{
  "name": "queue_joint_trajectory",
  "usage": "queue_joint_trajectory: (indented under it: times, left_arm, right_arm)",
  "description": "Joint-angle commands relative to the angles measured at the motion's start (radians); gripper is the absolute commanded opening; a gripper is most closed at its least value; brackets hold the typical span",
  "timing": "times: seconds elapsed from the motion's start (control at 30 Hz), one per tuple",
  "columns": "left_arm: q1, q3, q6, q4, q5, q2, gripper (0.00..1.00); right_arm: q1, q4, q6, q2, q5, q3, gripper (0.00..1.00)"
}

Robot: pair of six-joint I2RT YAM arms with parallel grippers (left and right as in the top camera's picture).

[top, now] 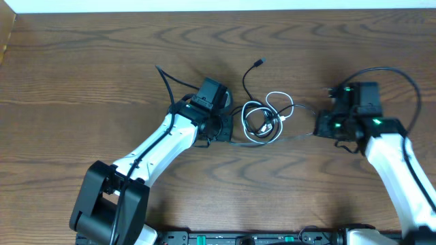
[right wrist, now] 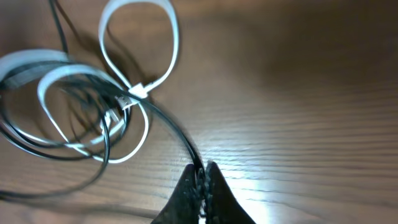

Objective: Untangle cables

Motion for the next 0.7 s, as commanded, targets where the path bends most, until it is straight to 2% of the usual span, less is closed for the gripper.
queue_joint_trajectory:
  times: [0.0, 0.13, 0.2, 0.23, 0.27, 0.3, 0.37, 0.4, 0.47, 0.5, 0.57, 0.67]
  left_arm:
    - [0.024, 0.010, 0.024, -0.022, -0.035, -0.012, 0.07]
    - [0.025, 0.010, 0.024, -0.015, -0.035, -0.028, 0.07]
    - [0.025, 0.010, 0.024, -0.011, -0.034, -0.048, 0.07]
    - [0.025, 0.010, 0.024, -0.010, -0.030, -0.060, 0.07]
    - [0.025, 0.010, 0.024, -0.010, -0.022, -0.072, 0.07]
    - [0.025, 0.010, 0.024, -0.009, -0.007, -0.082, 0.07]
    - [0.025, 0.010, 0.029, 0.000, 0.053, -0.100, 0.07]
    - [0.024, 0.010, 0.053, 0.015, 0.122, -0.109, 0.07]
    - [0.024, 0.010, 0.067, 0.036, 0.208, -0.112, 0.08]
    - [0.025, 0.010, 0.077, 0.043, 0.250, -0.112, 0.07]
    - [0.024, 0.010, 0.101, 0.052, 0.319, -0.112, 0.07]
    - [0.024, 0.010, 0.103, 0.051, 0.335, -0.112, 0.07]
  right_arm:
    - [-0.048, -0.030, 0.097, -0.102, 0.152, 0.008, 0.01]
    - [-0.058, -0.146, 0.243, -0.153, 0.394, 0.007, 0.01]
    - [-0.058, -0.177, 0.271, -0.154, 0.423, 0.007, 0.15]
    - [-0.058, -0.175, 0.269, -0.152, 0.386, 0.007, 0.25]
    - [-0.058, -0.166, 0.257, -0.151, 0.336, 0.007, 0.30]
    - [-0.058, -0.153, 0.229, -0.151, 0.271, 0.007, 0.31]
    - [-0.057, -0.111, 0.114, -0.151, 0.076, 0.007, 0.35]
    - [-0.052, -0.078, -0.007, -0.146, -0.130, 0.006, 0.42]
    - [-0.034, -0.063, -0.106, -0.135, -0.288, 0.006, 0.52]
    - [-0.020, -0.062, -0.145, -0.129, -0.336, 0.006, 0.57]
    - [0.012, -0.068, -0.180, -0.111, -0.341, 0.006, 0.59]
    - [0.058, -0.071, -0.217, -0.076, -0.335, 0.006, 0.64]
